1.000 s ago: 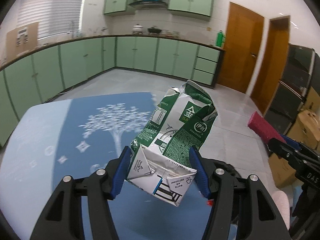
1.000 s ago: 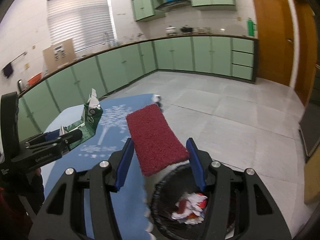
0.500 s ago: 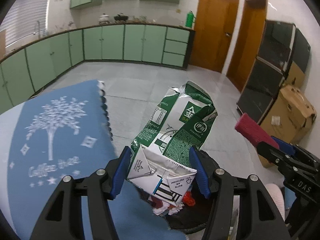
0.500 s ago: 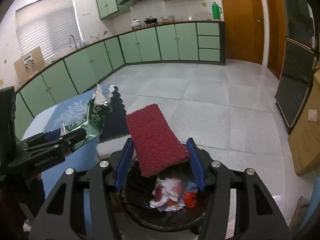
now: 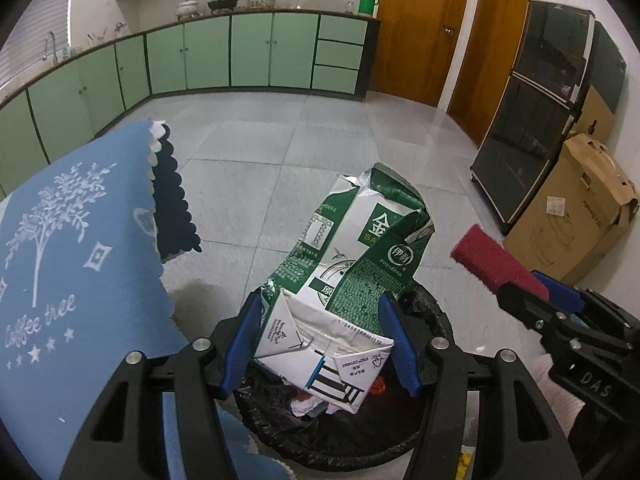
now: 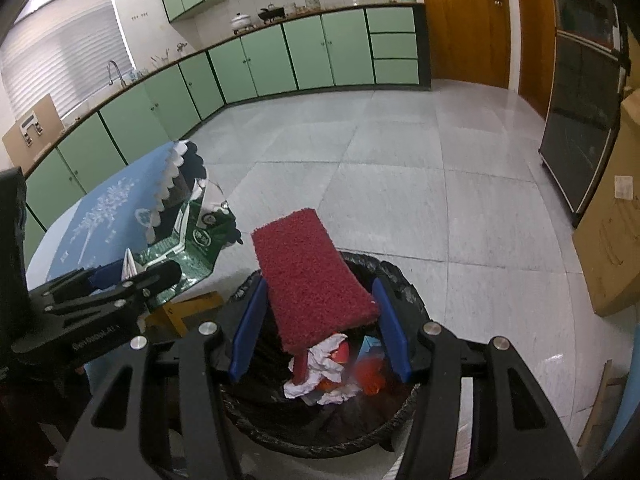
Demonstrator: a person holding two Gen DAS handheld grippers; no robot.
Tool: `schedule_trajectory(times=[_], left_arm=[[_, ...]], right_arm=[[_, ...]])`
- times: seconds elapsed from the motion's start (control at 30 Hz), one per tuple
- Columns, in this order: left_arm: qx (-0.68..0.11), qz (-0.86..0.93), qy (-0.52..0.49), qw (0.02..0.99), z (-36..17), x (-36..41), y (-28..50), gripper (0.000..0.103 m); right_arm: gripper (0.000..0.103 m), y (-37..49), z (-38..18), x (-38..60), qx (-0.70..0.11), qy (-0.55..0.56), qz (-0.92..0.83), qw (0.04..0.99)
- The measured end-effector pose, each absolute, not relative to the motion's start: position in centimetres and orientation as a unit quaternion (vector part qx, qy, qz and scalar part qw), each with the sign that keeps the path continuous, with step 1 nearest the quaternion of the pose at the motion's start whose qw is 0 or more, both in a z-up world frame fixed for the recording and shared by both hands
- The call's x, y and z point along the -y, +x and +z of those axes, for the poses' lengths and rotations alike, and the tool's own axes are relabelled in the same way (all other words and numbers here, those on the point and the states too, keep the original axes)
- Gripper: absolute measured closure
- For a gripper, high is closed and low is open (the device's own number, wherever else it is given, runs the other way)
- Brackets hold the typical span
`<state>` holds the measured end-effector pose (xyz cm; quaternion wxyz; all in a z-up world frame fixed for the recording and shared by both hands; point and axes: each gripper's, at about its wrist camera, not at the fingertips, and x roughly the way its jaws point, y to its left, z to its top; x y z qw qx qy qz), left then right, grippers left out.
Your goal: Collect trash
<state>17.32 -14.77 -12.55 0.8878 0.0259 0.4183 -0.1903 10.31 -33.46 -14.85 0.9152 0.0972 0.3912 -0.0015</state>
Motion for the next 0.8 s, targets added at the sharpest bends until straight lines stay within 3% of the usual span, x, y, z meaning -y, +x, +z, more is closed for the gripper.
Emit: schedule_trajectory(times=[0.1,0.13,0.27,0.37,0.43,0.5,0.63,0.8], left_arm=[[-0.426,-0.197,0.020,0.883,-12.8,14.9,17.8,0.043],[-0.427,-0.198,0.017,0.882,-12.8,14.8,18.0,0.043],[-0.429,-0.200,0.007,0.881,-12.8,14.3,18.6,0.035],[-0.431,-0.198,0.001,0.880,-12.8,13.9,18.7,0.035],[-0.430,-0.197,-0.002,0.881,-12.6,13.6,18.6,0.035],[-0.424,-0.196,-0.001,0.884,-12.0,13.1,18.4,0.034],[-0.412,-0.187,-0.001,0.892,-10.4,11.8,17.7,0.021],[-0.391,-0.182,-0.002,0.902,-7.9,9.8,16.1,0.015]], right_arm=[[0.047,10.9,-15.4,33.6,-0.399,0.094,-0.006,0.912],[0.041,11.0,-15.8,33.7,-0.403,0.094,-0.009,0.910],[0.034,11.2,-16.2,34.0,-0.411,0.098,-0.015,0.906],[0.025,11.1,-16.0,34.1,-0.408,0.094,-0.022,0.908],[0.013,10.9,-15.7,34.3,-0.405,0.095,-0.025,0.909],[0.011,10.6,-15.2,34.3,-0.401,0.099,-0.025,0.910],[0.010,10.2,-13.9,34.4,-0.399,0.113,-0.019,0.910],[0.007,9.1,-11.0,33.2,-0.383,0.112,-0.001,0.917]])
